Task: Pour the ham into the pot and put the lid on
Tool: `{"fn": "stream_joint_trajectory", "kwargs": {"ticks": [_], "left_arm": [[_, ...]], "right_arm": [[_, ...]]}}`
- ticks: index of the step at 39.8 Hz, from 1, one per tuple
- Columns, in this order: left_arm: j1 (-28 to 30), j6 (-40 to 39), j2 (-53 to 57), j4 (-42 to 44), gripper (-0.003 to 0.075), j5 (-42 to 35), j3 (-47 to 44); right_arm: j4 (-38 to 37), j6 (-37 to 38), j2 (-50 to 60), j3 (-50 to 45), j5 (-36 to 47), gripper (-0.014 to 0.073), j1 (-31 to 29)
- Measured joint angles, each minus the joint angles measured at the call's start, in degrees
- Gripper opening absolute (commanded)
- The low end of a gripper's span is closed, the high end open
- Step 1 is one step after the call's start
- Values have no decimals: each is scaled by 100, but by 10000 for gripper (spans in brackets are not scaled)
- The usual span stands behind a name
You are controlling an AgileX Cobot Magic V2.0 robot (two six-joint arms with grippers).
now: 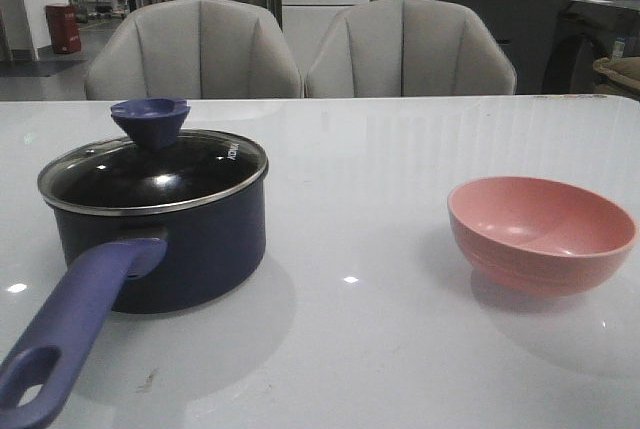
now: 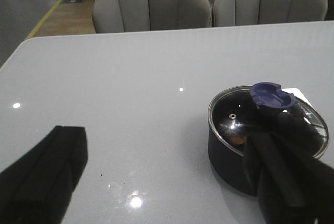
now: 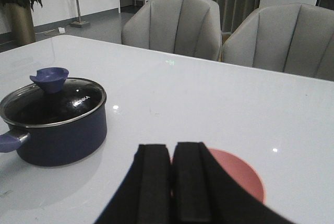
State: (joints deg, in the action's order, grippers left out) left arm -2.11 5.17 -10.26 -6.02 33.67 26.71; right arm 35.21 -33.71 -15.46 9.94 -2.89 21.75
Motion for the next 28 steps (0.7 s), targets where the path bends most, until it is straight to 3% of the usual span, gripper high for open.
{"fn": "stream_joint_trajectory", "kwargs": {"ticks": [7, 17, 28], "left_arm": [[0, 0, 403, 0, 532, -307, -649], [0, -2, 414, 117, 112, -694, -1031], [0, -12, 426, 124, 125, -781, -1111]], "right_arm": [[0, 0, 0, 0, 0, 132, 0], [0, 0, 0, 0, 0, 132, 0], [0, 0, 0, 0, 0, 132, 0]]}}
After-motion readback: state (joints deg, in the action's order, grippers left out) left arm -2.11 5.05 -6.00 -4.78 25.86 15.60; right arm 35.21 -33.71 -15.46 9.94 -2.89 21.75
